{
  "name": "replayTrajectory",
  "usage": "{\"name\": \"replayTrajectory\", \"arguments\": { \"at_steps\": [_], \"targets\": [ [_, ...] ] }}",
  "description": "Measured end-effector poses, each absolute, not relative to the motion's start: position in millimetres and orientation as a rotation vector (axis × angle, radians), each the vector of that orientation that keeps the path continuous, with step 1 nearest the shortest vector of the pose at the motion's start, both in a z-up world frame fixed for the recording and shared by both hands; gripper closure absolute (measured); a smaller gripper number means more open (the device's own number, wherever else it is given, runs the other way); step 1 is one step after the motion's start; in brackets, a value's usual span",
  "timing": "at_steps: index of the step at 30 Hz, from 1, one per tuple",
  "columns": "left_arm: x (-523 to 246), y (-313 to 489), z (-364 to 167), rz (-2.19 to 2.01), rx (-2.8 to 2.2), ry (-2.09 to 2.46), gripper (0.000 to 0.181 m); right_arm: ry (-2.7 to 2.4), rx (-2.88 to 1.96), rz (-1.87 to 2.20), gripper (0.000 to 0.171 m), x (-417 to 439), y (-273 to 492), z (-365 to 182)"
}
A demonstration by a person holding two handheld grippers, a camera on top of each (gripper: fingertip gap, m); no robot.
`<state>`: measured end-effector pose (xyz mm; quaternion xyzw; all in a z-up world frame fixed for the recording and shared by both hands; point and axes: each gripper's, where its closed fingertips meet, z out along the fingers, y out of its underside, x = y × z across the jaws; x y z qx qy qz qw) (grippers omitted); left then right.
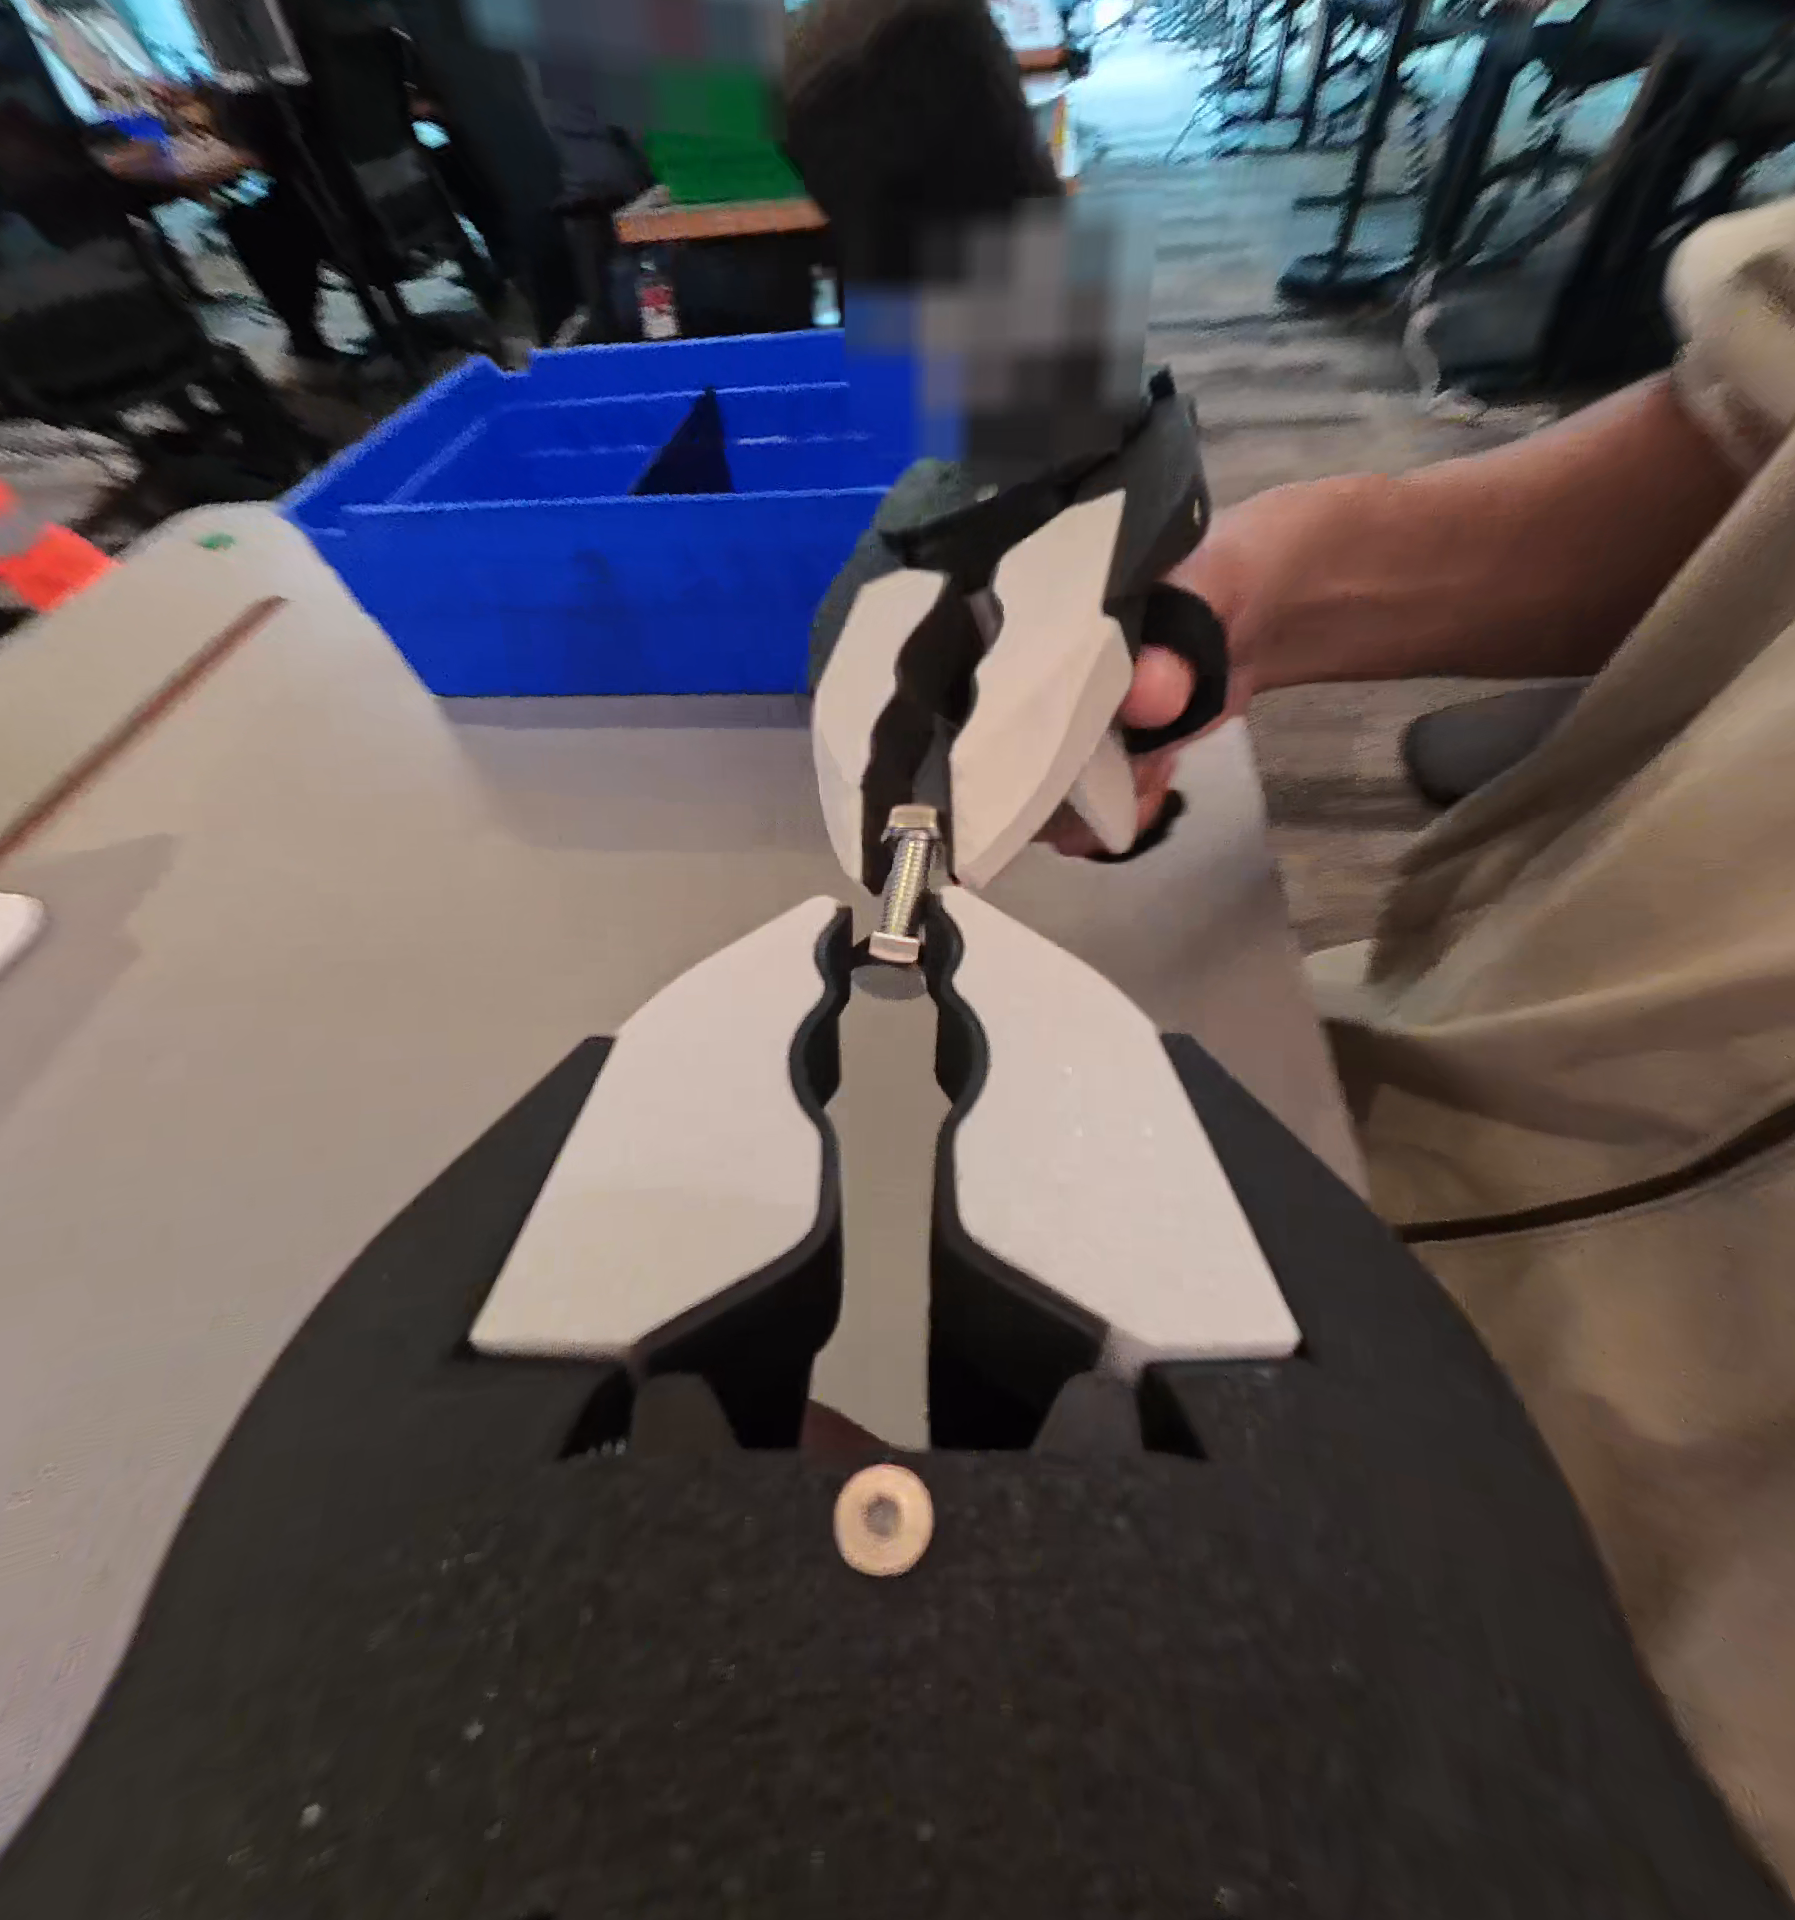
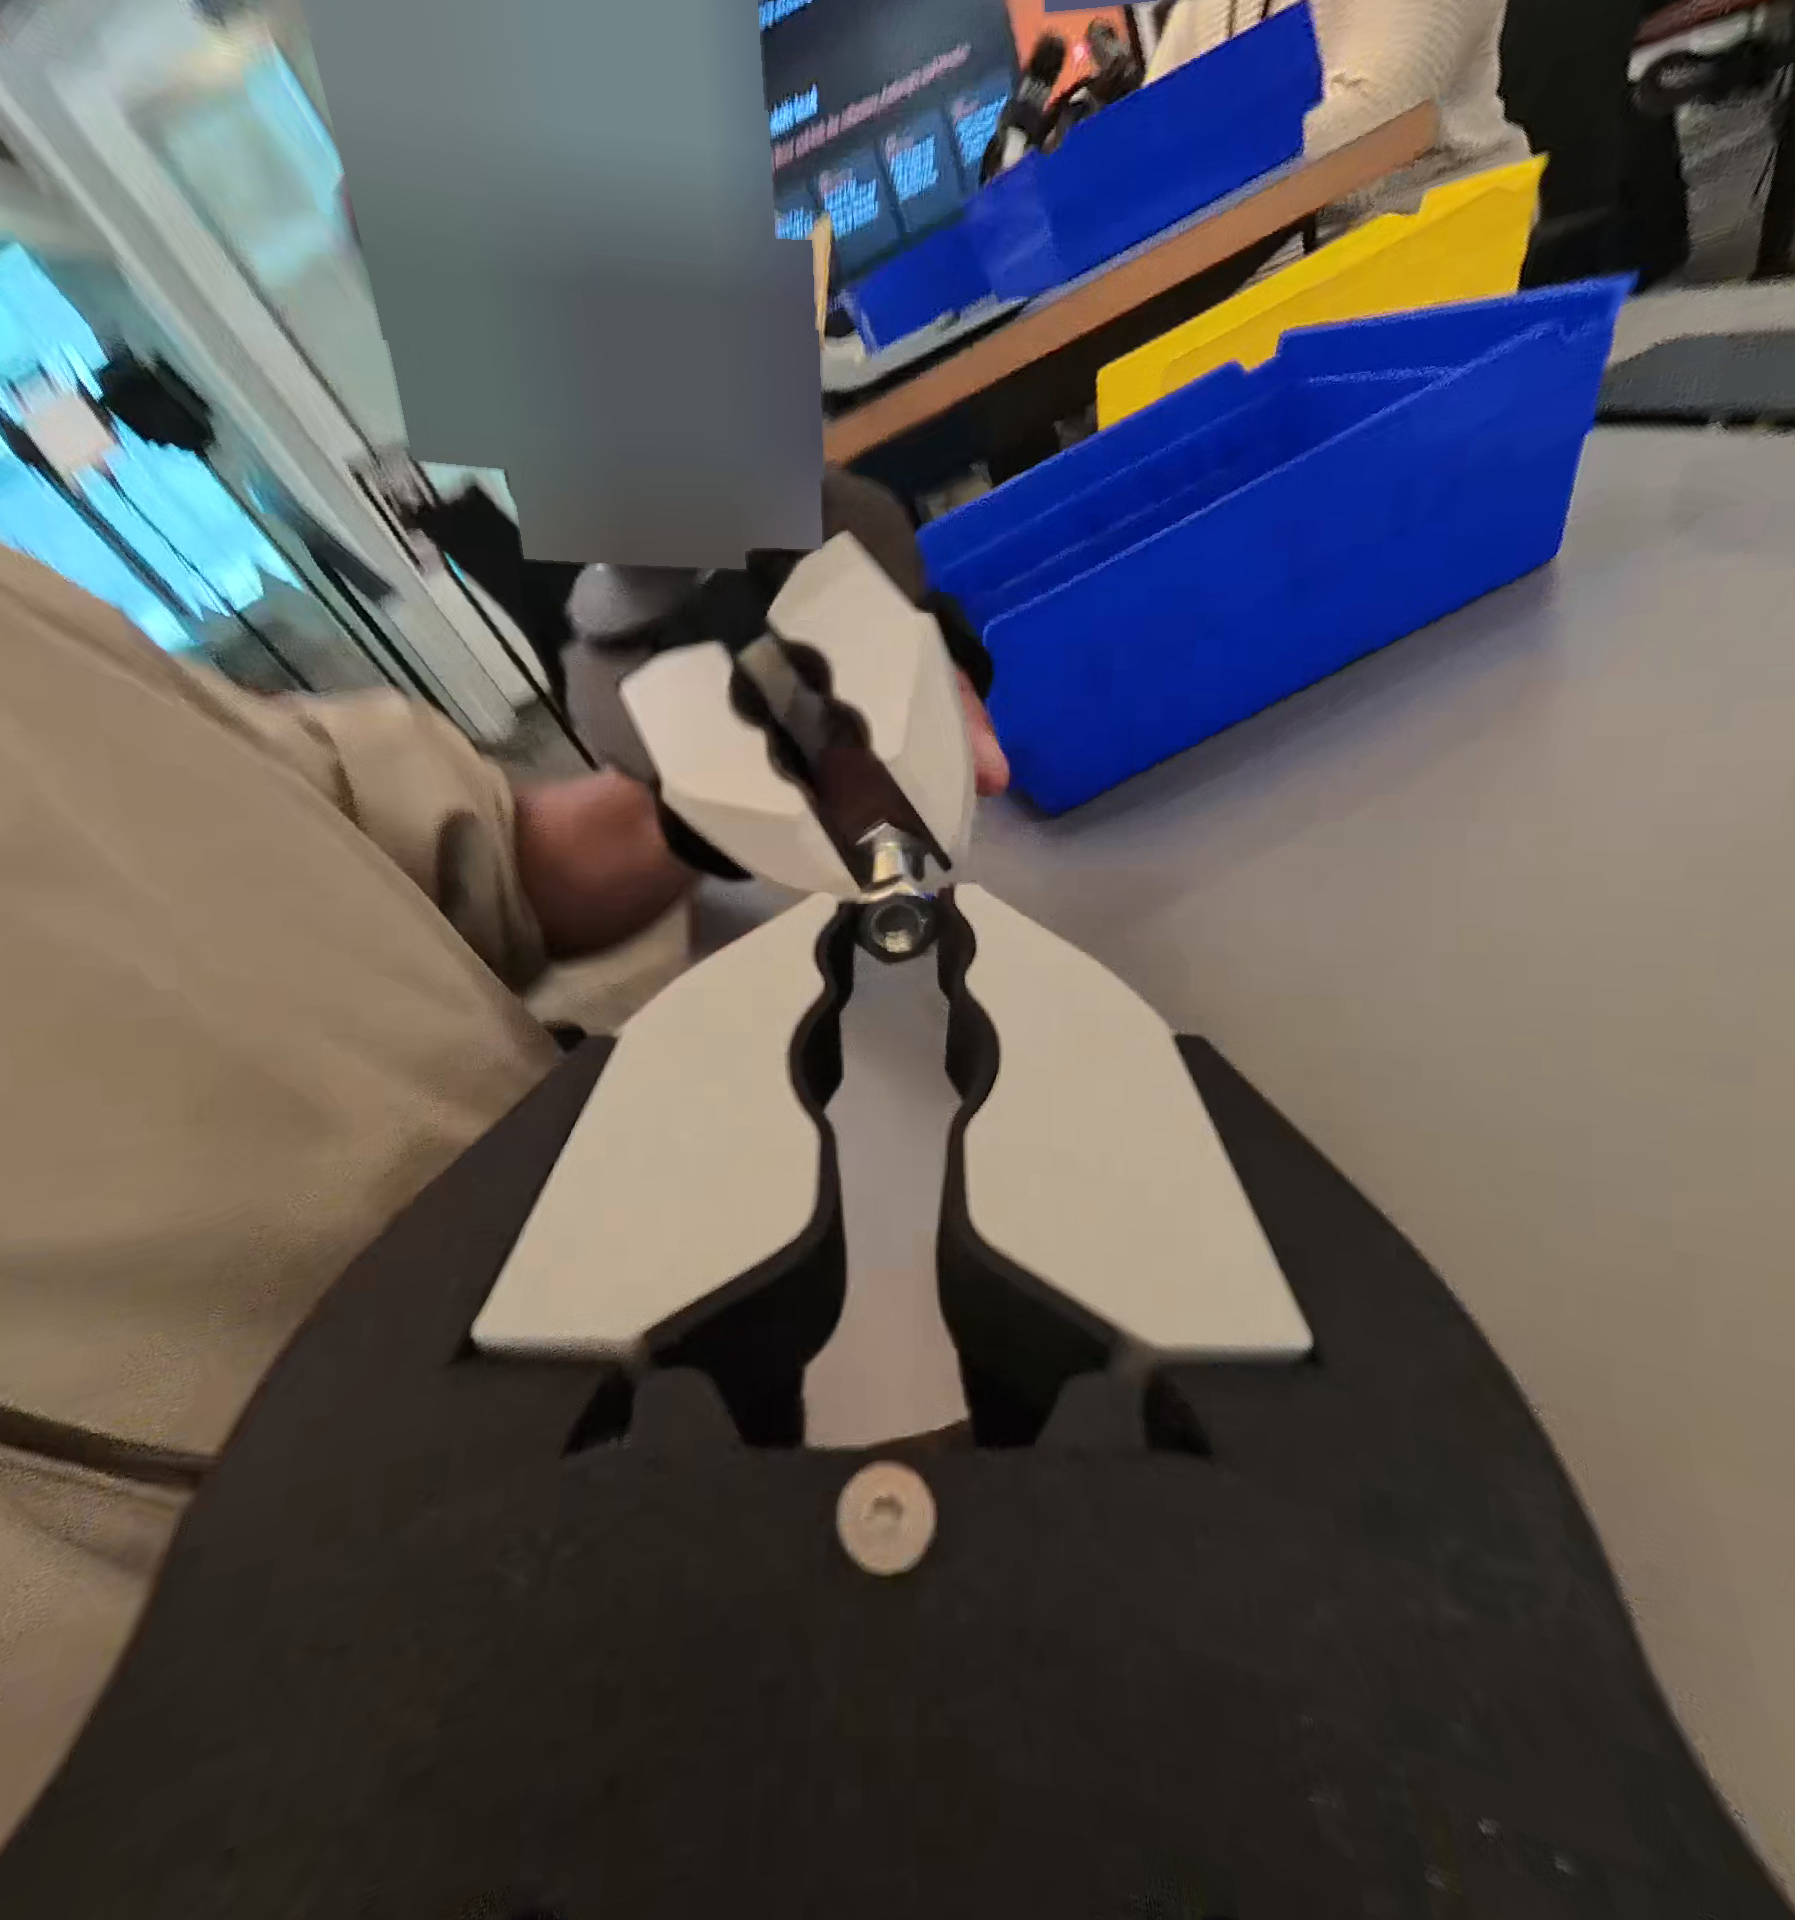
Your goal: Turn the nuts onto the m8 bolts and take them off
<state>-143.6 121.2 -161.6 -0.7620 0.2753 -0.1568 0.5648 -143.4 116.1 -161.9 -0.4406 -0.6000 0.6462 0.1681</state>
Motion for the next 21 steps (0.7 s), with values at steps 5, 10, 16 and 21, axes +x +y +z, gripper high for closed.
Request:
{"name": "replayTrajectory", "arguments": {
  "at_steps": [5,10,16,21],
  "targets": [
    [-136.1,114.9,-164.3,-0.726,-1.799,0.590,0.168,-1.908,-0.911,1.528,0.156,-136.0,111.6,-162.8],
    [-131.5,111.6,-165.9,-1.035,-1.787,0.503,0.169,-1.952,-0.525,1.169,0.156,-133.2,110.4,-163.0],
    [-134.8,116.0,-170.3,-1.021,-1.774,0.481,0.169,-1.968,-0.551,1.129,0.149,-137.7,118.7,-165.3],
    [-144.9,123.0,-168.6,-0.711,-1.779,0.517,0.169,-1.857,-0.860,1.469,0.127,-138.1,122.4,-160.6]
  ]
}}
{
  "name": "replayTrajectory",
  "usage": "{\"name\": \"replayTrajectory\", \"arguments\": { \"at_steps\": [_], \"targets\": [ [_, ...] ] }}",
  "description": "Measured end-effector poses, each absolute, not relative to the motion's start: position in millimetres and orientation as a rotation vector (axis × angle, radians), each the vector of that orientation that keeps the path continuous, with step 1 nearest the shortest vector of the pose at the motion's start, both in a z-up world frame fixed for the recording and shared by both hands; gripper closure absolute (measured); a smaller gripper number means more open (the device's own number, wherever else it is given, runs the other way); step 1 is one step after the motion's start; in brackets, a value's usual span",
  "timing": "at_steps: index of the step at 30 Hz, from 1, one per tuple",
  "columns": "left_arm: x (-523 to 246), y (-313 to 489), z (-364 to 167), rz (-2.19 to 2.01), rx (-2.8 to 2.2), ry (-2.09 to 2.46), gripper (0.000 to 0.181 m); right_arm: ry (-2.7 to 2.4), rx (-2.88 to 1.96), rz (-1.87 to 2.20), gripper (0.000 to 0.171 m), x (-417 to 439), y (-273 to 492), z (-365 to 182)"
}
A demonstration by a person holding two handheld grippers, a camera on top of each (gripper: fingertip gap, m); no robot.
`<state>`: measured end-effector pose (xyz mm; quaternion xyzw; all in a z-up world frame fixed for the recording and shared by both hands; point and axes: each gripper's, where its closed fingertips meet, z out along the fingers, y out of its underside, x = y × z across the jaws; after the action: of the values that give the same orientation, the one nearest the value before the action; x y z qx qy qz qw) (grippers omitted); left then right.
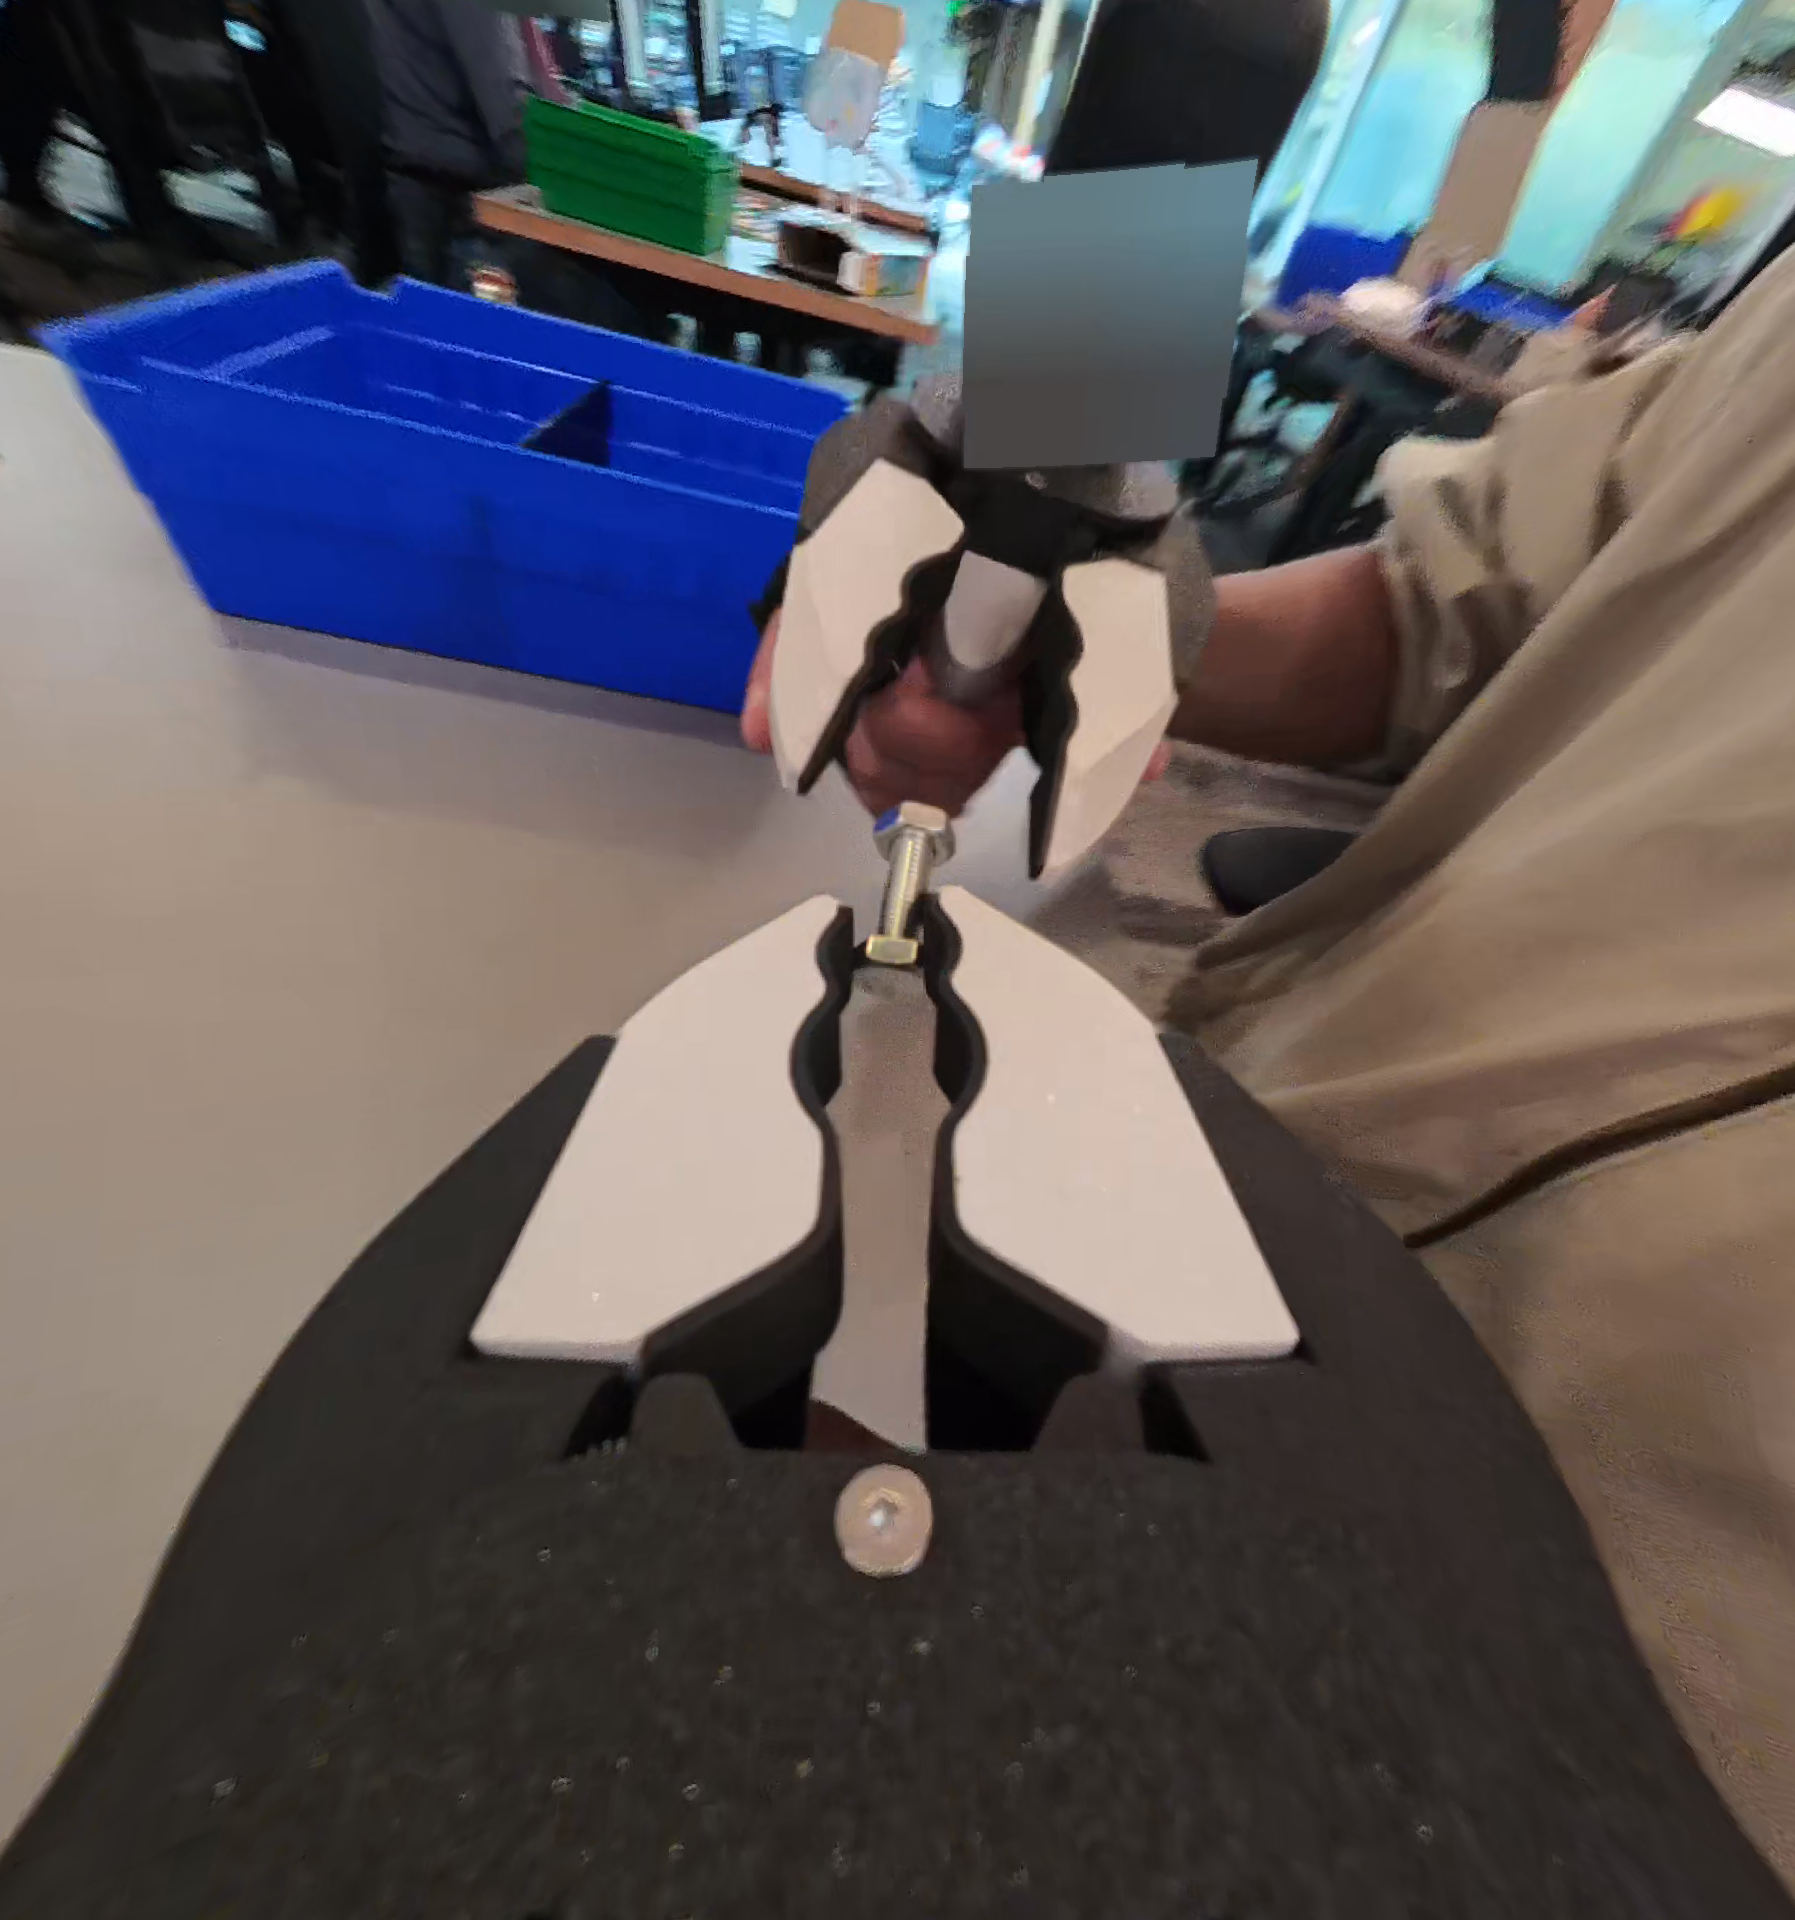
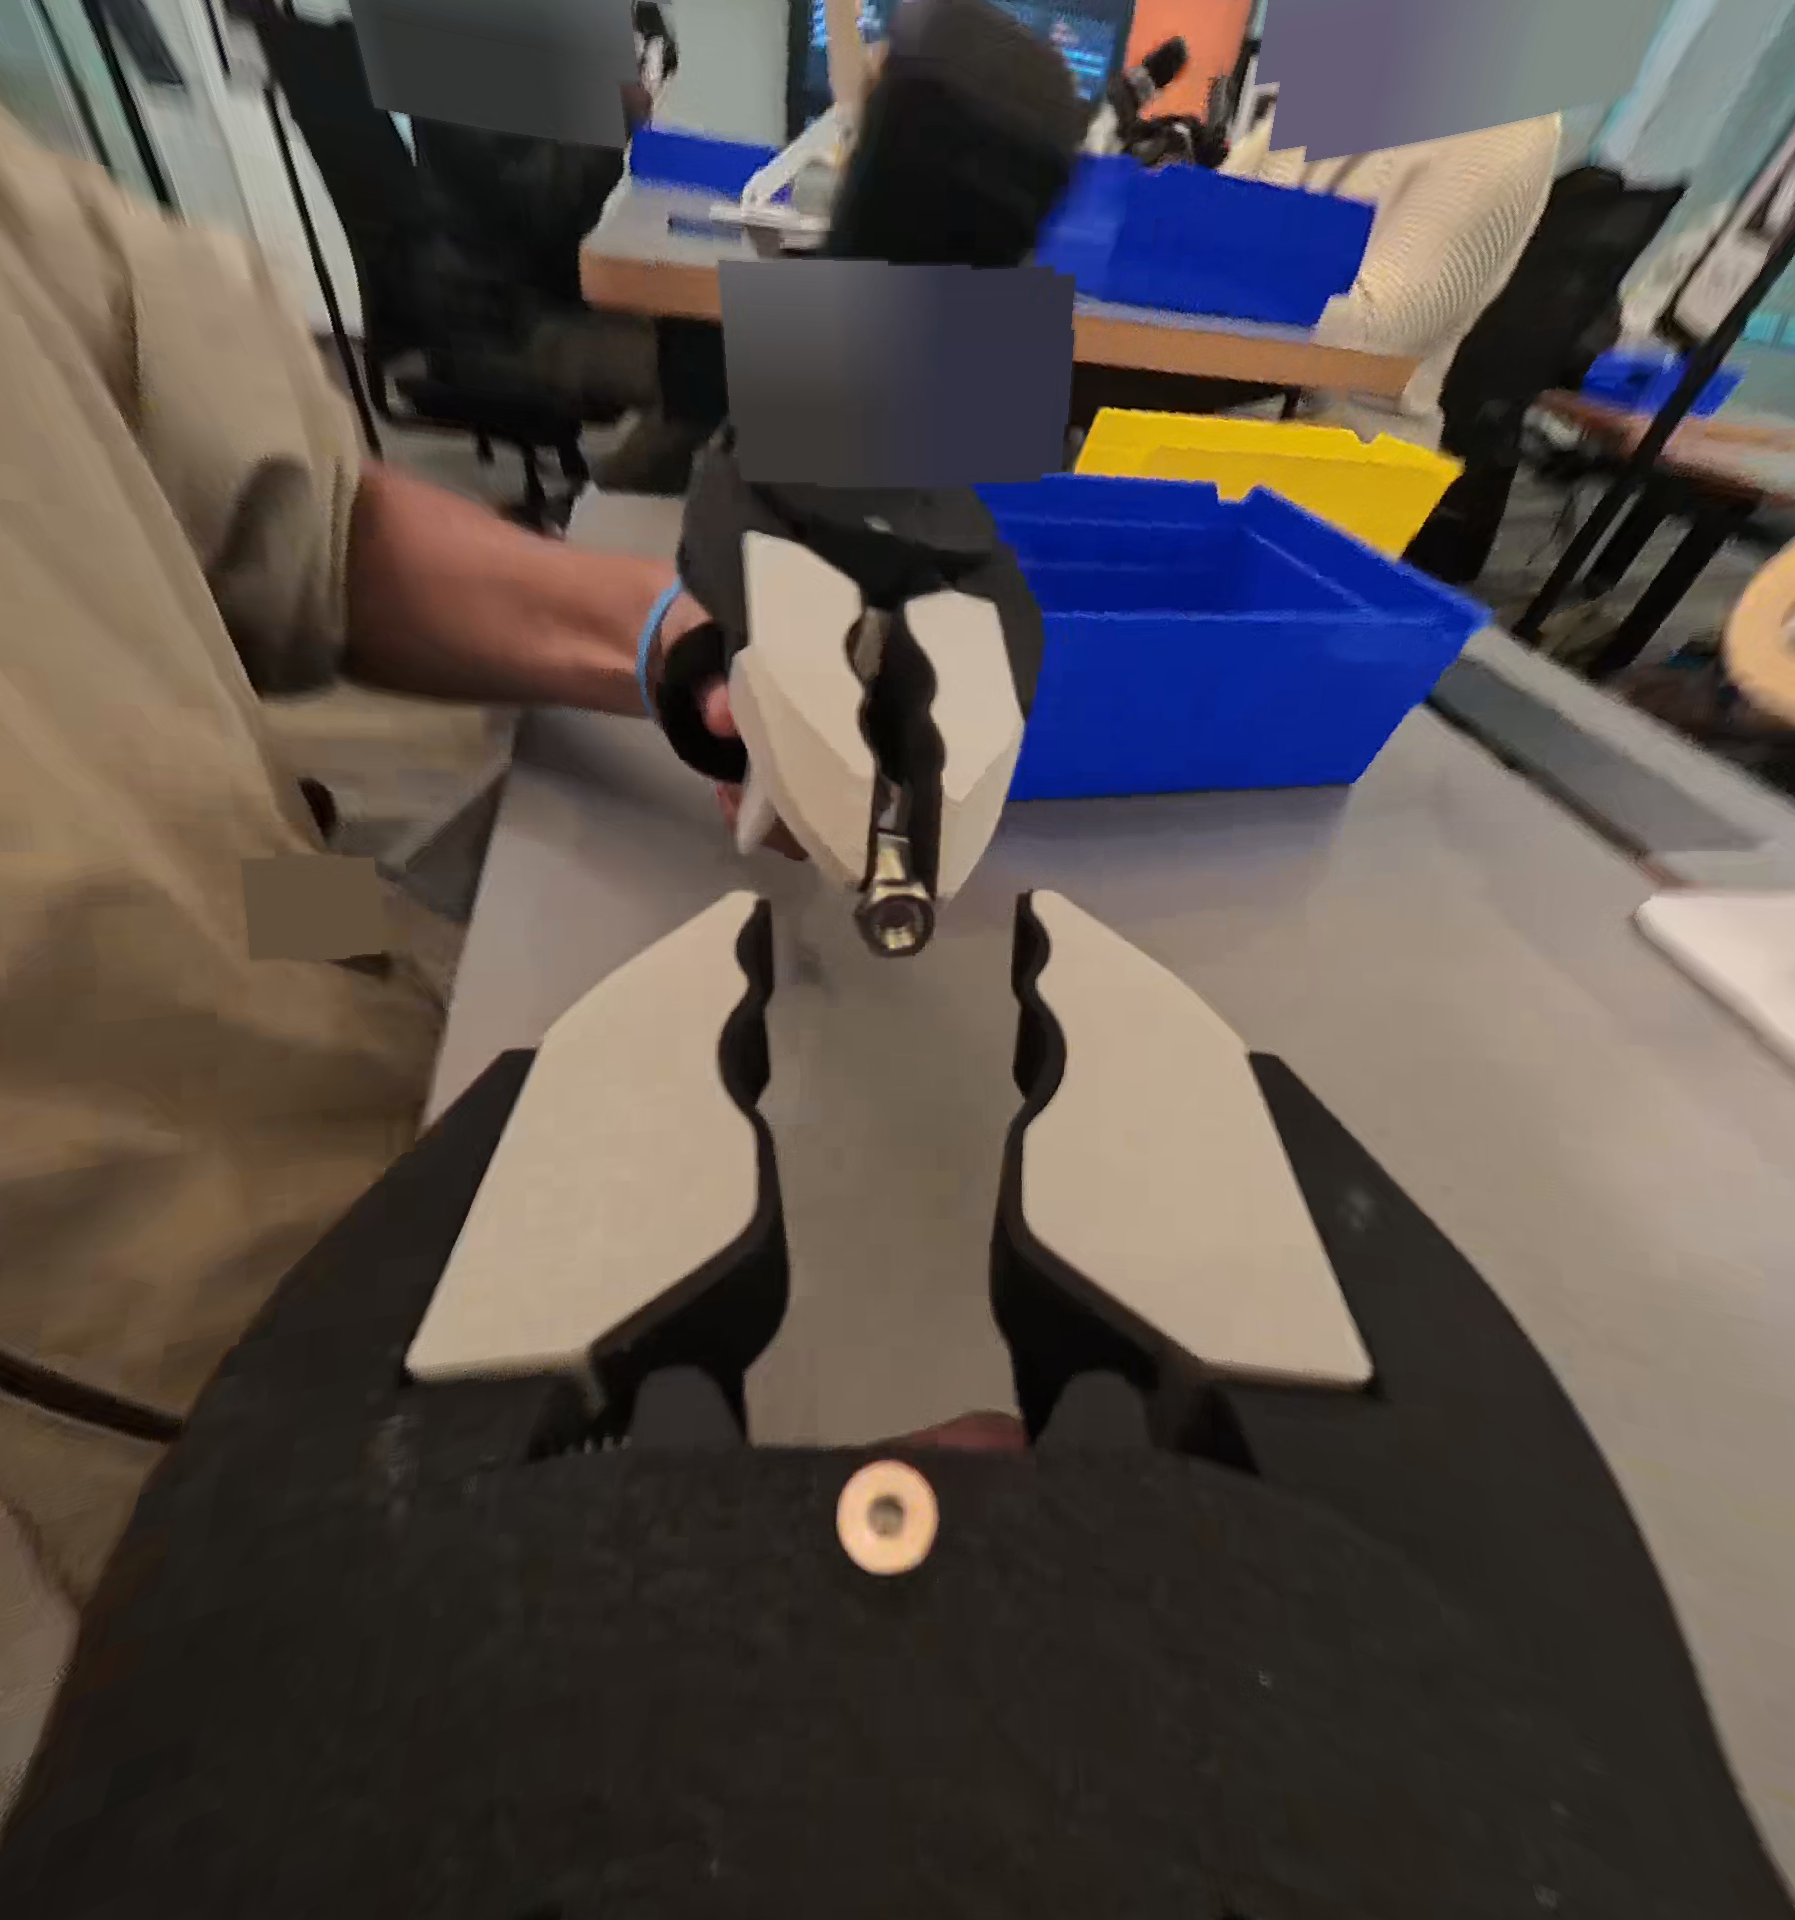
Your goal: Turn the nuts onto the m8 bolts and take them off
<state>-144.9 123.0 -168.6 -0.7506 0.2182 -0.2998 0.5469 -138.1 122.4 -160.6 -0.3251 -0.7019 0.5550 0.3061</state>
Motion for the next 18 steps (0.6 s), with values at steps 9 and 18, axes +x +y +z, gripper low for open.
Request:
{"name": "replayTrajectory", "arguments": {
  "at_steps": [9,18],
  "targets": [
    [-150.9,121.0,-157.1,-0.075,-1.715,0.686,0.169,-1.422,-1.641,2.220,0.134,-142.4,126.7,-161.4],
    [-142.5,118.4,-167.1,-0.100,-1.767,0.706,0.171,-1.510,-1.602,2.137,0.157,-142.9,114.0,-164.2]
  ]
}}
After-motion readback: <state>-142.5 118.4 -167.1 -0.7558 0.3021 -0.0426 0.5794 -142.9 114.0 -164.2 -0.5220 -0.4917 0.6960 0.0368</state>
